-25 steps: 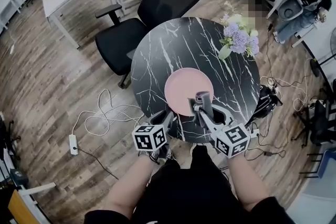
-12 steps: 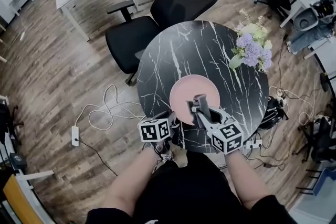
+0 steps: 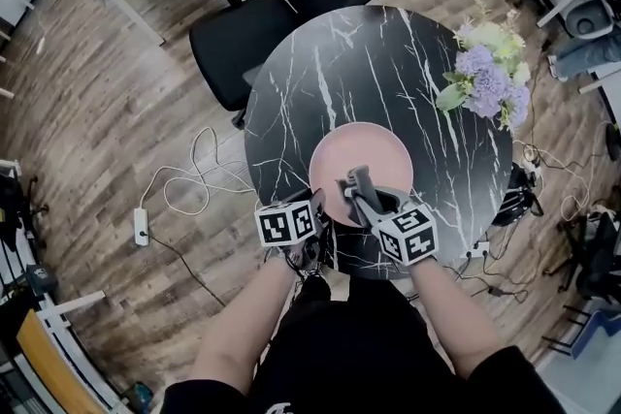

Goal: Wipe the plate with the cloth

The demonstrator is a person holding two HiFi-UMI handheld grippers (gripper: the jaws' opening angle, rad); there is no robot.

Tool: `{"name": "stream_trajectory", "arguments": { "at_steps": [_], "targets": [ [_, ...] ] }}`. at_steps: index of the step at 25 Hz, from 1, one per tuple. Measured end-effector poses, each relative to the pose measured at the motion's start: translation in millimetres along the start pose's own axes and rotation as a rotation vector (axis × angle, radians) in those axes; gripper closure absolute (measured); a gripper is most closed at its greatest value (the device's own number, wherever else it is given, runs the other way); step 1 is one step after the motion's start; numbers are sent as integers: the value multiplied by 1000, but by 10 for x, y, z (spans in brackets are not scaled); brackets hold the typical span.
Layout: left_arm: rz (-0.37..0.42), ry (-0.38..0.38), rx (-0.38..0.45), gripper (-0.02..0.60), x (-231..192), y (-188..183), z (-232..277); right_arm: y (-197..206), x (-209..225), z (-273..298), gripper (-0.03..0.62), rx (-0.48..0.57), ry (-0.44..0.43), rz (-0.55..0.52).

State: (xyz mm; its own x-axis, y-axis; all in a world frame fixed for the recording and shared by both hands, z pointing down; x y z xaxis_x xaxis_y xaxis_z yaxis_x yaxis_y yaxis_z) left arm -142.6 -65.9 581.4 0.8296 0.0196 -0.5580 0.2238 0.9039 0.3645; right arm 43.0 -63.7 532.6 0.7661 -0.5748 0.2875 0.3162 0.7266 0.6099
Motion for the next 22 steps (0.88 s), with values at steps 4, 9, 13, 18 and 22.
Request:
{"name": "stream_trajectory", "arguments": {
  "at_steps": [4,9,13,18,22],
  "targets": [
    [-10,-2,-14,457,28,8,92,61,-7,165,487,-75,-30,5],
    [-11,-55,-33,490,25,8,186,106,-23,348,487,-160,-45,-16],
    [-26,-99,-18,513,26,-13,181,146,-24,453,487,-214,-50,-8],
    [-67,-112,12,534,40,10,221,172,-101,527,487,-255,-70,-16],
    [-79,-133,40,546,48,0,228,194,-145,564,487,-278,-88,-33]
  ]
}}
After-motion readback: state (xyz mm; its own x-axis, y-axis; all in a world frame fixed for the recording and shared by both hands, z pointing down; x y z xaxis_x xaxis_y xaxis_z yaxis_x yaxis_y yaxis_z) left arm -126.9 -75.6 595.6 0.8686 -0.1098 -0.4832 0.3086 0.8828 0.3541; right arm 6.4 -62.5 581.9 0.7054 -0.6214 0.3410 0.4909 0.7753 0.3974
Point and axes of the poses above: the fingertips, and each gripper's own axes: z forward along the fingers, x to its right, y out of its underside, the point moved 7 cm from there along -z, backward along the fingers, and after that the axes turned 5 degrees about -x, right-handed, at the moved point
